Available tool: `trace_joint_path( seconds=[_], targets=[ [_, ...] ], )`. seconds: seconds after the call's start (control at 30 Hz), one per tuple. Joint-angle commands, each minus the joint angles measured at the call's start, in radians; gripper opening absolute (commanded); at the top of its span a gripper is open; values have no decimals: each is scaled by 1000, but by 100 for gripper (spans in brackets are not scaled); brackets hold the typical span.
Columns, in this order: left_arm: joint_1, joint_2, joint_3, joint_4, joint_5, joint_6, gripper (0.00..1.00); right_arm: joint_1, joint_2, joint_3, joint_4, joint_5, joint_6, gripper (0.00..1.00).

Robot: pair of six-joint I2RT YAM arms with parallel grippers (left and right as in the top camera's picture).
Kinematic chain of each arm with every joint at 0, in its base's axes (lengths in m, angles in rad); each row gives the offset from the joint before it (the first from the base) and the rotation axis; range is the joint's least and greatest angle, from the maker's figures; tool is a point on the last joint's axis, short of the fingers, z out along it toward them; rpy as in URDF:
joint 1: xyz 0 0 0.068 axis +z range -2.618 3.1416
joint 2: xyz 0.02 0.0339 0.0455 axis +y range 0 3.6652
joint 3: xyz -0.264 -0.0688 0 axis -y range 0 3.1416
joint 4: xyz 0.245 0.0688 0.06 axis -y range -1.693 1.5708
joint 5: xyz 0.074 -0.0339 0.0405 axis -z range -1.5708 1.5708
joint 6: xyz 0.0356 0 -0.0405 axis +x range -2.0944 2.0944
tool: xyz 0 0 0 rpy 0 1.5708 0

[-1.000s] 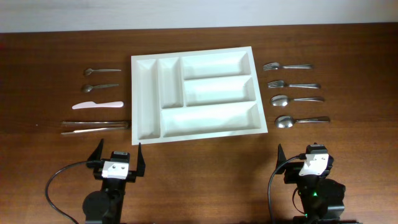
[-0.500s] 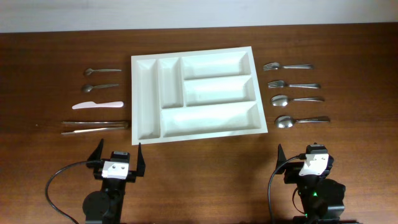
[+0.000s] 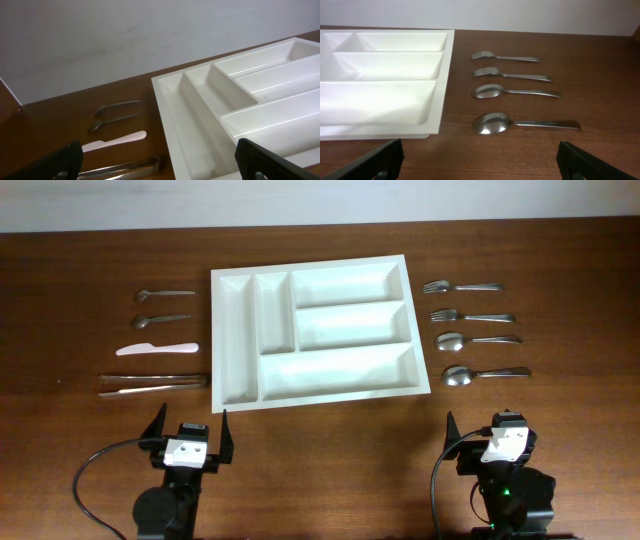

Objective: Pack container

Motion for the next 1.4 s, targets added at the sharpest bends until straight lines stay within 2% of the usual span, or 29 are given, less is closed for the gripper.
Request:
trace_joint_path(
  seconds=[0.0, 0.87, 0.9, 1.03, 1.37],
  targets=[
    [-3, -9, -9, 3, -7, 15, 99, 5, -8, -10, 4, -10, -4, 99],
    [-3, -8, -9, 3, -7, 15, 99, 5, -8, -10, 4, -16, -3, 99],
    [-3, -9, -9, 3, -7, 15, 99, 5, -8, -10, 4, -22, 5, 99],
    [-3, -9, -9, 3, -7, 15, 99, 5, -8, -10, 35, -32, 208, 99],
    [-3, -9, -9, 3, -7, 15, 99, 5, -8, 26, 83, -51, 226, 99]
  ],
)
